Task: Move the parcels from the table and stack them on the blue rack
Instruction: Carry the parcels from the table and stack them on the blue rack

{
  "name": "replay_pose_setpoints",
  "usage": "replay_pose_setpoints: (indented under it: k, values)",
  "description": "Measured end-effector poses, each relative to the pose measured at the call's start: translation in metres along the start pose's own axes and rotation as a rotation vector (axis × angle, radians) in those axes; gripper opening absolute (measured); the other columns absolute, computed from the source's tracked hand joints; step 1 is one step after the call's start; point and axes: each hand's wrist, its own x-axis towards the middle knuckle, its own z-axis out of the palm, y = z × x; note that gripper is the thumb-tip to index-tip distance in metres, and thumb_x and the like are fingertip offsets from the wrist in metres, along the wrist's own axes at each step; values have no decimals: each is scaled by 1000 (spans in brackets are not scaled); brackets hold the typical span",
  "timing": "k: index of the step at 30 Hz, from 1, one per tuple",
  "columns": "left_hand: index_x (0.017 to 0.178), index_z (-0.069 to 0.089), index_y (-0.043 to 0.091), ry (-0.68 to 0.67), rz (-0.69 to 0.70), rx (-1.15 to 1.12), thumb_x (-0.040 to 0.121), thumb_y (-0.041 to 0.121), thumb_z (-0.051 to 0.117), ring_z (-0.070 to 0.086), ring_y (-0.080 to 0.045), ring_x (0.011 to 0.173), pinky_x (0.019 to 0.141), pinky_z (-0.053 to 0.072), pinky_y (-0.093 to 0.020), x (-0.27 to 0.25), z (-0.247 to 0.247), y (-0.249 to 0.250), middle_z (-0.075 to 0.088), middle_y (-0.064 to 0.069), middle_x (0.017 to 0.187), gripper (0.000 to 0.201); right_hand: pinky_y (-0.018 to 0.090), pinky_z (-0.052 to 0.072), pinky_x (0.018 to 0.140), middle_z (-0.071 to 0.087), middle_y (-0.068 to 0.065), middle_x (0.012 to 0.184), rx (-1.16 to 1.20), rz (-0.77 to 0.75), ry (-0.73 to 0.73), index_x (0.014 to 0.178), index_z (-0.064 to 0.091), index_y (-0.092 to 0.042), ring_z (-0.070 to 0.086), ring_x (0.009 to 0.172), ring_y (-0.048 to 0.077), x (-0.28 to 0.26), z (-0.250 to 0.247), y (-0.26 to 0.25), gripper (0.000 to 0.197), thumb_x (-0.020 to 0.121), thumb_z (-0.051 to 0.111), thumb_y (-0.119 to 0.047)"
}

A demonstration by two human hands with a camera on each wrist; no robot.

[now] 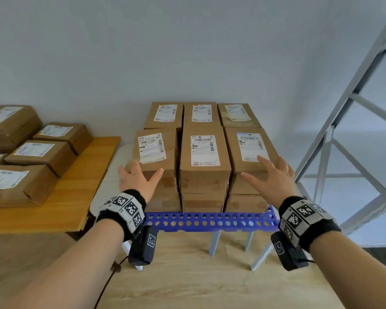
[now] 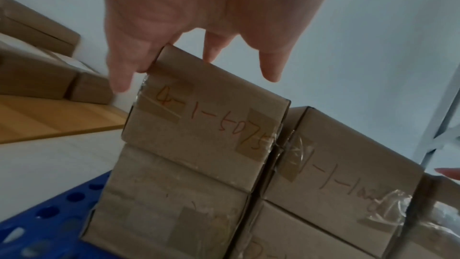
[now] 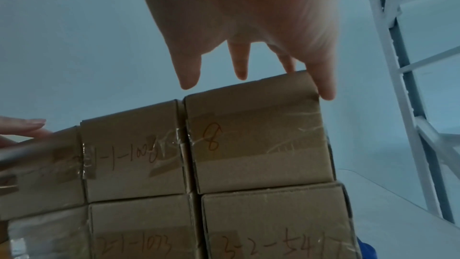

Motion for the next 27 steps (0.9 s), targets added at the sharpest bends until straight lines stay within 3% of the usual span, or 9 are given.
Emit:
replay_pose_setpoints:
  k: [4,8,14,19,27]
  values:
    - [145,28,22,-50,-37,31,84,65,45,36,-39,130,102,37,-43,-9,-10,15,2,-19,153,76,51,22,112,2,11,156,-36,6,-57,144,28,-39,4,143,35,8,-7,6,80,75,57,-69]
    - [145,29,25,-51,-37,63,86,59,49,40,-37,126,99,38,-41,-21,-15,24,8,-17,152,71,44,25,111,5,13,155,-37,-1,-90,142,33,-38,14,140,36,10,-9,8,75,77,61,-62]
    - [143,36,21,-32,-43,-20,87,53,51,36,-34,129,103,34,-42,-26,-17,27,11,-16,152,66,41,27,109,9,7,153,85,15,-50,138,42,-34,21,136,34,14,-4,11,67,79,64,-55]
    - [138,43,18,-20,-26,-63,86,50,57,45,-30,119,96,39,-37,-20,-19,27,26,-14,143,63,42,30,107,14,7,151,119,34,-7,135,47,-32,23,134,34,17,3,10,64,78,63,-56]
    - [137,44,19,-39,7,-53,85,51,57,45,-28,119,95,39,-37,-16,-20,24,30,-12,139,63,42,37,103,19,7,148,96,35,12,133,49,-33,34,129,33,19,5,14,66,76,62,-62]
